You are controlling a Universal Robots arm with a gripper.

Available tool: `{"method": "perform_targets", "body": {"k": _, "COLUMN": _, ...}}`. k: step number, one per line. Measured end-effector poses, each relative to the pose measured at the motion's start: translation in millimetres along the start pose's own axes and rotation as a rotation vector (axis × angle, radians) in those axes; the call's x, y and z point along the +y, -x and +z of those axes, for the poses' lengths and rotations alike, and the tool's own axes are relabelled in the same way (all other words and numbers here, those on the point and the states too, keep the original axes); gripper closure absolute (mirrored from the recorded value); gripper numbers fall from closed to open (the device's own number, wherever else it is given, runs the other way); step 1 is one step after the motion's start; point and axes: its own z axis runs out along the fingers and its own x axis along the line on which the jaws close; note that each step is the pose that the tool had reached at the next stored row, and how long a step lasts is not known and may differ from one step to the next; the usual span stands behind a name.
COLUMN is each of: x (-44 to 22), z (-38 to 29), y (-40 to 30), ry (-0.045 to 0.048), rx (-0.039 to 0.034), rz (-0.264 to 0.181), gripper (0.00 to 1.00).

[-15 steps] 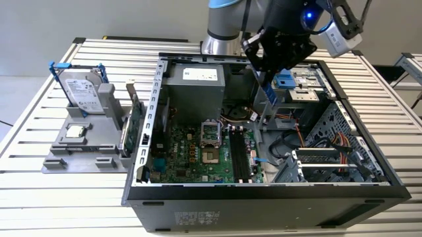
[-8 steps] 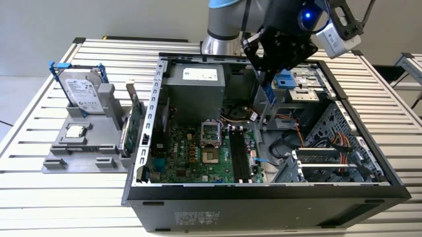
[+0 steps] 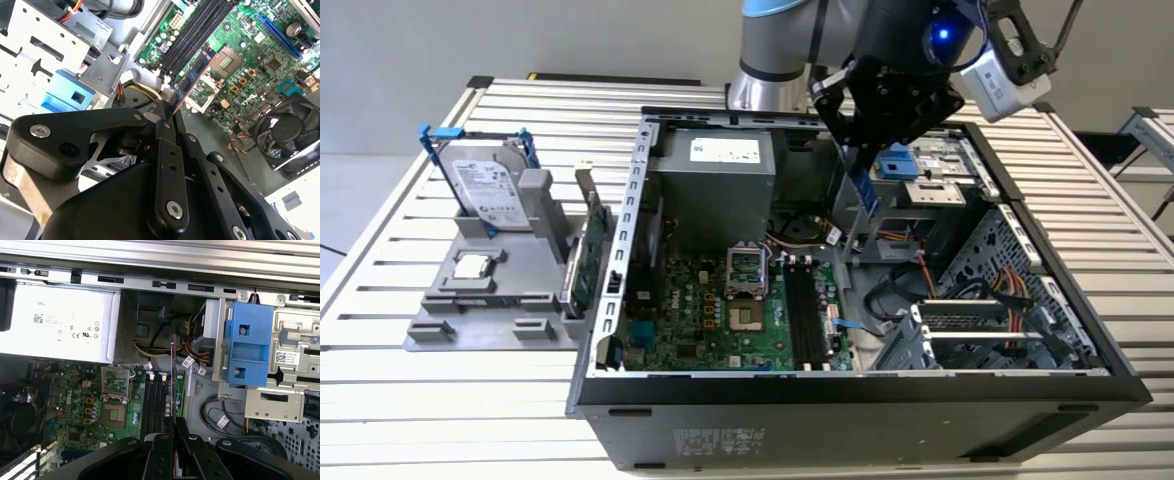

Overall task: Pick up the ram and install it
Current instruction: 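Insert the ram into the slot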

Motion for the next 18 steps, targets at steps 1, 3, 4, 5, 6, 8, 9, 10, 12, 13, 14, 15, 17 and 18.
{"method": "perform_targets", "body": {"k": 1, "x": -0.9, "z": 0.5, "y": 0.7, "ry": 0.0001, "rx": 0.0005, "rz": 0.0, "gripper": 1.0}}
{"method": "perform_targets", "body": {"k": 3, "x": -2.8, "z": 1.5, "y": 2.2, "ry": 0.0002, "rx": 0.0014, "rz": 0.0, "gripper": 1.0}}
{"method": "perform_targets", "body": {"k": 4, "x": -3.6, "z": 2.0, "y": 2.9, "ry": 0.0002, "rx": 0.0018, "rz": 0.0, "gripper": 1.0}}
{"method": "perform_targets", "body": {"k": 5, "x": -4.4, "z": 2.6, "y": 3.6, "ry": 0.0003, "rx": 0.0021, "rz": 0.0, "gripper": 1.0}}
{"method": "perform_targets", "body": {"k": 6, "x": -5.2, "z": 3.2, "y": 4.1, "ry": 0.0004, "rx": 0.0023, "rz": 0.0, "gripper": 1.0}}
{"method": "perform_targets", "body": {"k": 8, "x": -6.6, "z": 4.4, "y": 4.8, "ry": 0.0003, "rx": 0.0024, "rz": 0.0, "gripper": 1.0}}
{"method": "perform_targets", "body": {"k": 9, "x": -7.1, "z": 4.9, "y": 5.0, "ry": 0.0001, "rx": 0.0025, "rz": 0.0, "gripper": 1.0}}
{"method": "perform_targets", "body": {"k": 10, "x": -7.6, "z": 5.6, "y": 5.0, "ry": 0.0002, "rx": 0.0024, "rz": 0.0, "gripper": 1.0}}
{"method": "perform_targets", "body": {"k": 12, "x": -8.4, "z": 7.0, "y": 5.0, "ry": 0.0002, "rx": 0.0024, "rz": 0.0, "gripper": 1.0}}
{"method": "perform_targets", "body": {"k": 13, "x": -8.7, "z": 7.7, "y": 5.0, "ry": 0.0002, "rx": 0.0024, "rz": 0.0, "gripper": 1.0}}
{"method": "perform_targets", "body": {"k": 14, "x": -9.0, "z": 8.5, "y": 5.0, "ry": 0.0002, "rx": 0.0024, "rz": 0.0, "gripper": 1.0}}
{"method": "perform_targets", "body": {"k": 15, "x": -9.2, "z": 9.5, "y": 5.0, "ry": 0.0002, "rx": 0.0024, "rz": 0.0, "gripper": 1.0}}
{"method": "perform_targets", "body": {"k": 17, "x": -9.6, "z": 11.6, "y": 5.0, "ry": 0.0003, "rx": 0.0024, "rz": 0.0, "gripper": 1.0}}
{"method": "perform_targets", "body": {"k": 18, "x": -9.8, "z": 12.6, "y": 5.0, "ry": 0.0002, "rx": 0.0024, "rz": 0.0, "gripper": 1.0}}
